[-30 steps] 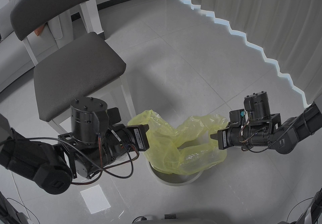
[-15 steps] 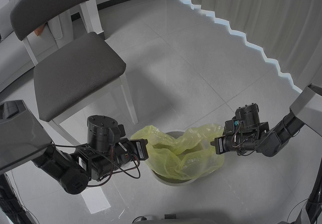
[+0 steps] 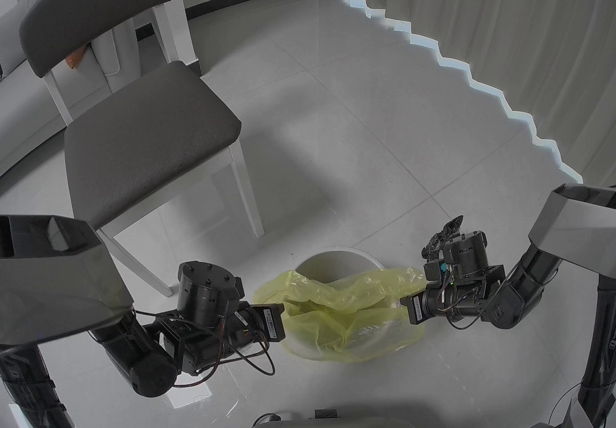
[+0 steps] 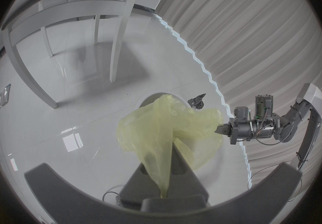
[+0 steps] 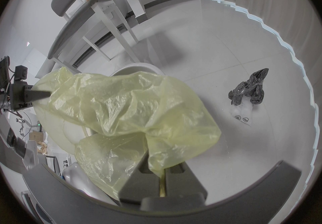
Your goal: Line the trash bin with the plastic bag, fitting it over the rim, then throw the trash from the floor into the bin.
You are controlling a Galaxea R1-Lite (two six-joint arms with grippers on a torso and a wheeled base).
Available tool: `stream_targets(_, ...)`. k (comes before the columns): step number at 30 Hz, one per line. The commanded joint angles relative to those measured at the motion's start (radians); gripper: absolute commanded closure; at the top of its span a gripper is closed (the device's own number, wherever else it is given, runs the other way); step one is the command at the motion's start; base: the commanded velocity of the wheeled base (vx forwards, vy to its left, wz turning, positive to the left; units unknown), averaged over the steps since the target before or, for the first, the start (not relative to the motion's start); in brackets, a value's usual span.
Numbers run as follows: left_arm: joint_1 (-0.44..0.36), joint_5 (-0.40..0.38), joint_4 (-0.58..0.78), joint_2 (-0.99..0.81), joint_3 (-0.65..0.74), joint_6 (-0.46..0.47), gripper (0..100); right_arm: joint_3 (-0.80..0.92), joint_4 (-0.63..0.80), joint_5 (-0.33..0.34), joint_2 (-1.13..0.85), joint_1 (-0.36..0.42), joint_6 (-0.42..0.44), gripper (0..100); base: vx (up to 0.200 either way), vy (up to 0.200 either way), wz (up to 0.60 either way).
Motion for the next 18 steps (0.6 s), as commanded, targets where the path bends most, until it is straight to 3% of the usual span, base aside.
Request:
stream_targets(1,-0.001,-0.002,-0.082,0.077,0.072,0.000,100,0.041,-0.057,-0.001,0.053,0.013,0.003,100,0.000,0.000,0.00)
stream_targets(5,0.012,-0.009,-0.207,0.138,0.106,0.002,100,0.035,-0.069,-0.002,0.065,0.029,0.007,100,0.000,0.000,0.00)
stream_targets(12,0.035,-0.012,-0.270,0.181,0.130,0.005,100,0.029,-0.071,-0.004,0.070,0.029,0.003,100,0.000,0.000,0.00)
stream_targets(13,0.045,-0.012,-0.290,0.183,0.129,0.005,100,0.029,-0.071,-0.004,0.068,0.029,0.001,0,0.000,0.000,0.00)
stream_targets(18,0.055,-0.014,-0.383,0.191,0.121,0.006,100,0.040,-0.071,-0.004,0.053,0.024,0.001,0,0.000,0.000,0.00)
